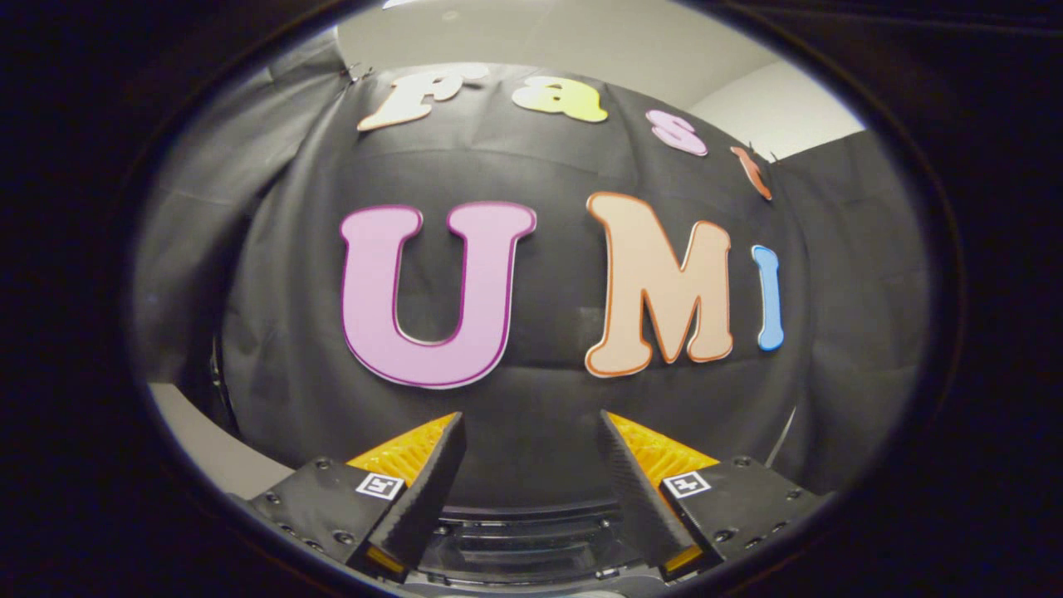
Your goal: Put the clothes into the washing machine and then close the washing machine lid.
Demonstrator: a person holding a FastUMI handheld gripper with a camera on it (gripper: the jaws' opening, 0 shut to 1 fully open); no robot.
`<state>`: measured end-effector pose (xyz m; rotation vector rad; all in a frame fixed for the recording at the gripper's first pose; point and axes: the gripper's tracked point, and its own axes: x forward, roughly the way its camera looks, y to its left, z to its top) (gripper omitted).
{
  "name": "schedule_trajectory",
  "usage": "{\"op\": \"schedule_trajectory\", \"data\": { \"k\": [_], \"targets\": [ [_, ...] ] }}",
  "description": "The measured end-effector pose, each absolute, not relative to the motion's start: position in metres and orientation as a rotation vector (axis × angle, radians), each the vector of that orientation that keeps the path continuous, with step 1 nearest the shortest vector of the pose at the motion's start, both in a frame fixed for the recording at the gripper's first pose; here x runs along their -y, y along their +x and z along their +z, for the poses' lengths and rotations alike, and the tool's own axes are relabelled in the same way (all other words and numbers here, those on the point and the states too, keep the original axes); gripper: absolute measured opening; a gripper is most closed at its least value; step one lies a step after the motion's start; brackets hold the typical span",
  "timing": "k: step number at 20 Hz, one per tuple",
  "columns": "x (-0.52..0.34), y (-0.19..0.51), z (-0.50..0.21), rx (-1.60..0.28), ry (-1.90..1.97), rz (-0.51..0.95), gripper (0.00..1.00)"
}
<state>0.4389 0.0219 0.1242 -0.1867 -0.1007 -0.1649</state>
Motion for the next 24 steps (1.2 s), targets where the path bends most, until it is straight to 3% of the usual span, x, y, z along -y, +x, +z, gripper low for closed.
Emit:
{"op": "schedule_trajectory", "data": {
  "k": [5, 10, 16, 24],
  "targets": [
    [-0.026, 0.465, 0.092, 0.051, -0.179, -0.159, 0.98],
    [-0.029, 0.498, 0.021, -0.132, -0.114, -0.072, 0.99],
    [-0.033, 0.479, 0.036, -0.006, -0.128, -0.056, 1.00],
    [-0.031, 0.443, 0.033, -0.015, -0.126, -0.068, 1.00]
  ]
}}
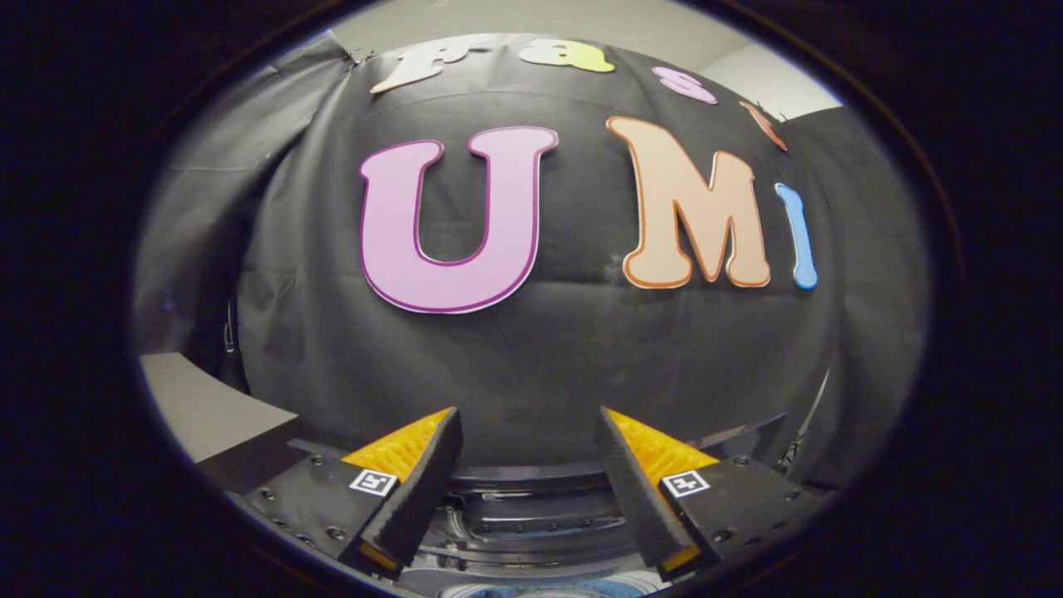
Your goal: Put the clothes into the washing machine and then close the washing machine lid.
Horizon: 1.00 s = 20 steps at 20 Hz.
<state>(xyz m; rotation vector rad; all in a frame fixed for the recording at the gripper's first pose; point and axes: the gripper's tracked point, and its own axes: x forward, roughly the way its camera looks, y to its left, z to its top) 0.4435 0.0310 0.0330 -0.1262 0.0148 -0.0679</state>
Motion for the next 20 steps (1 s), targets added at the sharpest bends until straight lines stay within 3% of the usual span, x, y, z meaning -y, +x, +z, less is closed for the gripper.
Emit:
{"op": "schedule_trajectory", "data": {
  "k": [20],
  "targets": [
    [-0.028, 0.387, 0.030, 0.065, -0.116, -0.069, 0.99]
  ]
}}
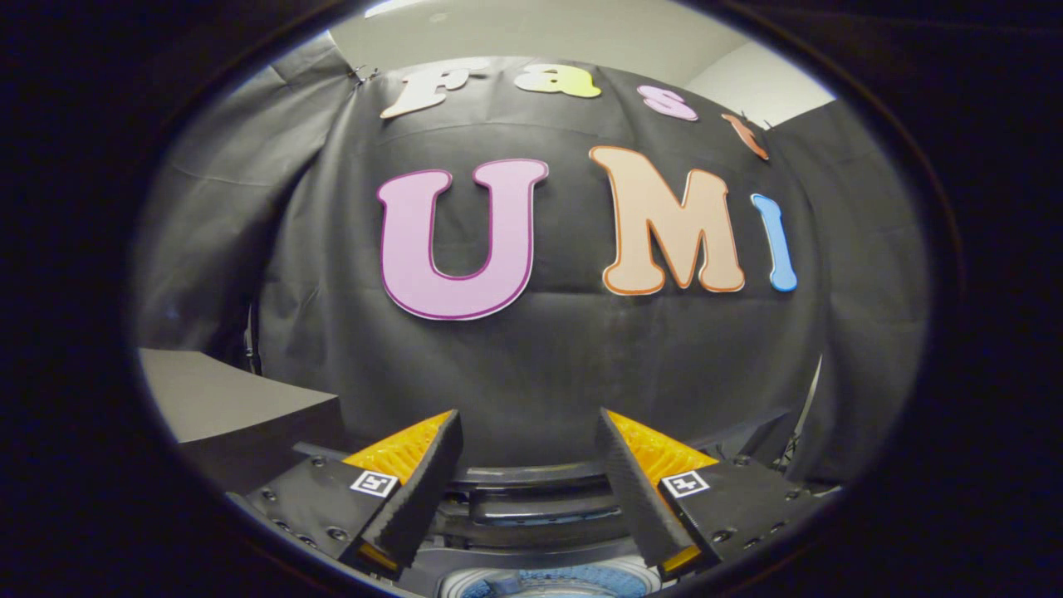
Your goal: Put the clothes into the washing machine and then close the washing machine lid.
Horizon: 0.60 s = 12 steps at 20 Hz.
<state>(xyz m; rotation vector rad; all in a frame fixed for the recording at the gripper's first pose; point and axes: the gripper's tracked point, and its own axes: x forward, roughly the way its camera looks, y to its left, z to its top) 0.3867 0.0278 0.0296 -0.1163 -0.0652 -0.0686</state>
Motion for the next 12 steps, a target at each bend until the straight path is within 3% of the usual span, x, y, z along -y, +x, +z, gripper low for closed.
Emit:
{"op": "schedule_trajectory", "data": {
  "k": [12],
  "targets": [
    [-0.026, 0.368, 0.023, 0.048, -0.127, -0.070, 0.99]
  ]
}}
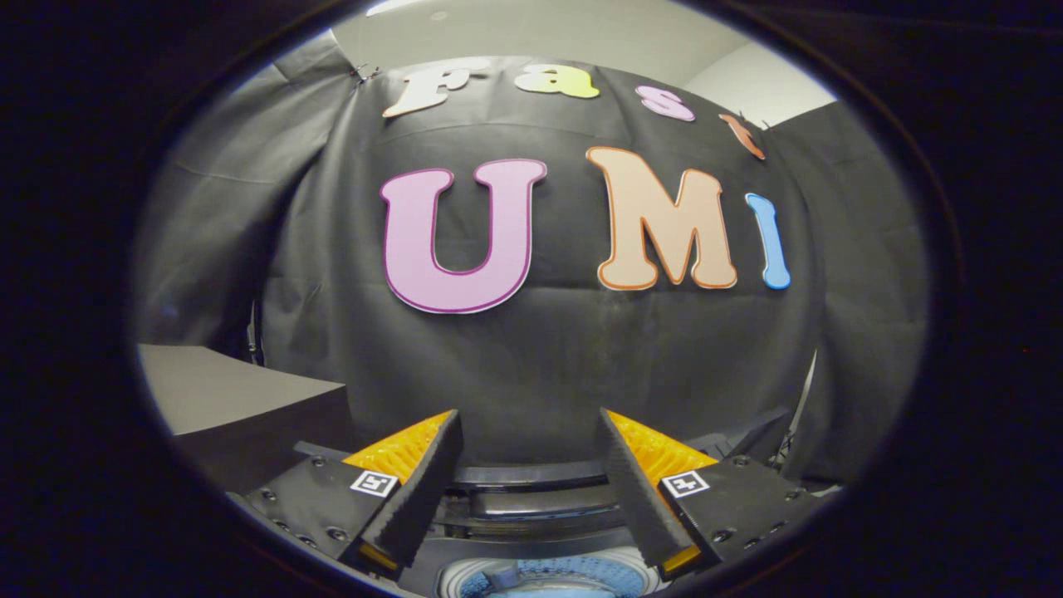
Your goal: Put the clothes into the washing machine and then close the washing machine lid.
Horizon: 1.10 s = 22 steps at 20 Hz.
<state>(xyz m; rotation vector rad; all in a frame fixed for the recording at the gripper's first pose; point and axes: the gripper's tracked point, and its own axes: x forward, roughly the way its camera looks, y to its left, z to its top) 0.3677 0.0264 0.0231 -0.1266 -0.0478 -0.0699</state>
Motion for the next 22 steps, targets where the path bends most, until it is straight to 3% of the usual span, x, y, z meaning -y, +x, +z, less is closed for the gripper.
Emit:
{"op": "schedule_trajectory", "data": {
  "k": [16, 22],
  "targets": [
    [-0.024, 0.340, 0.011, 0.020, -0.115, -0.065, 0.99],
    [-0.014, 0.326, -0.024, -0.074, -0.077, -0.079, 0.99]
  ]
}}
